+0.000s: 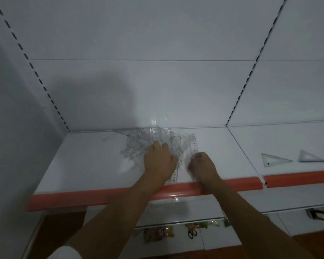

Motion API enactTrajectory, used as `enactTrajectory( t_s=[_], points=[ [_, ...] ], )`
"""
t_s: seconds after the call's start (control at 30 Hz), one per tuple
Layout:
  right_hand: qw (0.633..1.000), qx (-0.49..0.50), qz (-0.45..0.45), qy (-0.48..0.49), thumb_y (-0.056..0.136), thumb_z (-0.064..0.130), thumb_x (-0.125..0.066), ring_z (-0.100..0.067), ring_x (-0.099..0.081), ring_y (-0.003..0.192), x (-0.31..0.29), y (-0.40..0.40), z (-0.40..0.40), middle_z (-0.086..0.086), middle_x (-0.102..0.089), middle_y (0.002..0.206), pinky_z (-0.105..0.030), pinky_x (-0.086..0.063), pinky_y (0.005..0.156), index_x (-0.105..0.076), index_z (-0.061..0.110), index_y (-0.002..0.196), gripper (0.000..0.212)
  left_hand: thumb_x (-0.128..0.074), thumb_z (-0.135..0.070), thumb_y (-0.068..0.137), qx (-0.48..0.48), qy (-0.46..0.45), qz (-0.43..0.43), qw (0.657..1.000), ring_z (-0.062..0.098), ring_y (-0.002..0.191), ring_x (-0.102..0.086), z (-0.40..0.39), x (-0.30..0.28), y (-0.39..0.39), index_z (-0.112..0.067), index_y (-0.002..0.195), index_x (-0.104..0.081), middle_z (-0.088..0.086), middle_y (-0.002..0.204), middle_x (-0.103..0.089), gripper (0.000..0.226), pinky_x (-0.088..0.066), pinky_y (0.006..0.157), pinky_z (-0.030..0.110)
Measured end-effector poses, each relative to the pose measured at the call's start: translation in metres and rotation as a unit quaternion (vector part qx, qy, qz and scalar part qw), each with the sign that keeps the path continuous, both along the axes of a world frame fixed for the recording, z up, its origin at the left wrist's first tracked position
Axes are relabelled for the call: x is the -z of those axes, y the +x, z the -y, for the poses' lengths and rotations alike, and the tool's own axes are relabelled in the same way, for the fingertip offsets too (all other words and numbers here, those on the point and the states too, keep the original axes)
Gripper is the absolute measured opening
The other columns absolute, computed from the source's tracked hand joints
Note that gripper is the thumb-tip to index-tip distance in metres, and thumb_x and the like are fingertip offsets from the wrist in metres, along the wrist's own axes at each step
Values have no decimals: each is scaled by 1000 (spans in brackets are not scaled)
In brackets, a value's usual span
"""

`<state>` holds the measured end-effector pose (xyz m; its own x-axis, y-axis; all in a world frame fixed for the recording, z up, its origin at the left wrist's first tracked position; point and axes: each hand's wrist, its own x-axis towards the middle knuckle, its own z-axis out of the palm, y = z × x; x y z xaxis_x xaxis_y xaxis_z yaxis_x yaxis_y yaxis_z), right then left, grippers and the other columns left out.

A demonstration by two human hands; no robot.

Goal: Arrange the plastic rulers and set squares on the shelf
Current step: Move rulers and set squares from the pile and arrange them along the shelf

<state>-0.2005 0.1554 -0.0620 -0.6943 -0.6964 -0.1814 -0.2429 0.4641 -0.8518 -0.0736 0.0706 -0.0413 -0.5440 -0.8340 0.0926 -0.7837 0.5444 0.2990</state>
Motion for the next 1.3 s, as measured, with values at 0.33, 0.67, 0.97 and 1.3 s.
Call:
enactTrajectory(
  t_s=[0.33,0.67,0.97,1.3],
  points=[
    [999,-7,-35,-1,81,22,-71,-5,-56,76,4,4,-1,5,-59,87,-16,-40,60,-51,20,112,38,-62,-32,91,-4,67,46,997,29,120,-44,1,1,-21,-6,129,-46,14,134,-37,49,-46,92,41],
    [998,-30,6,-54,97,24,-40,-14,-54,74,-8,4,-8,-1,-59,79,-20,-37,60,-51,19,89,15,-48,-14,95,39,-7,108,993,28,109,-56,5,-11,-14,-7,122,-49,13,122,-54,27,-47,85,36],
    [990,-19,107,-91,104,26,-27,-18,-60,74,2,-9,-10,-16,-66,85,-25,-52,67,-53,13,121,34,-46,-6,92,-38,-15,94,995,26,94,-62,-12,-20,-13,-7,133,-35,11,108,-63,43,-49,74,34],
    [991,-4,85,-108,103,19,-35,-19,-58,52,-39,-41,-47,-12,-63,78,-27,-48,48,-46,10,110,17,-48,-20,93,27,3,-21,999,19,69,-55,-24,-31,-30,-11,120,-39,1,87,-58,30,-41,56,30]
  ],
)
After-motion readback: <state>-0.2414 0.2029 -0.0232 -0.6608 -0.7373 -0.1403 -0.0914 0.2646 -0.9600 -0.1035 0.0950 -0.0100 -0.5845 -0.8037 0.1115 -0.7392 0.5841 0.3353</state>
